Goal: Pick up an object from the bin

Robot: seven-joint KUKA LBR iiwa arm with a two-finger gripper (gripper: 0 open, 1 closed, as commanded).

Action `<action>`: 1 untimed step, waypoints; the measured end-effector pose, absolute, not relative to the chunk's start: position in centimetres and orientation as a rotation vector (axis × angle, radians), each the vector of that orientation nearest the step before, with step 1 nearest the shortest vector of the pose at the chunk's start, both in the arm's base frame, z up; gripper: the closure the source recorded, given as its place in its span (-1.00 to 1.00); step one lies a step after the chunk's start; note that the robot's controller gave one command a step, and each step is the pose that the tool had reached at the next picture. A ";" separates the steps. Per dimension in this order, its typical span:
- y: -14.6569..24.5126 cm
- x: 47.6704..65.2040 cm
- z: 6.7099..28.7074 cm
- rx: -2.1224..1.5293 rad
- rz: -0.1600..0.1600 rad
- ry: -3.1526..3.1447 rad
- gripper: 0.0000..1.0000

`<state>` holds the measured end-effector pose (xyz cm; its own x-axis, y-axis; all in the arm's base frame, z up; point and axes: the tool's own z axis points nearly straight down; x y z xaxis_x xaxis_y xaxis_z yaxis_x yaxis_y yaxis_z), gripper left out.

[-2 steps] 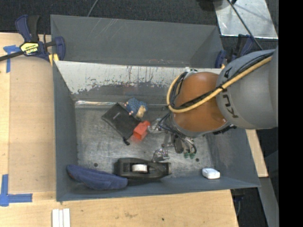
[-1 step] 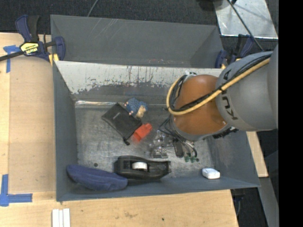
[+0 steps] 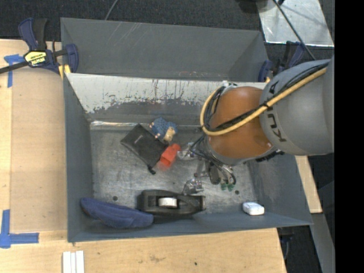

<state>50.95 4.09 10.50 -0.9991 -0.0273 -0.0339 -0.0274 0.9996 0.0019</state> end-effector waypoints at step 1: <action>7.1 55.5 10.8 -0.356 0.001 3.115 -1.00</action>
Offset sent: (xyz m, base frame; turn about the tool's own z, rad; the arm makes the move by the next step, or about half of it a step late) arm 0.0438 0.0302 0.0025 -0.2001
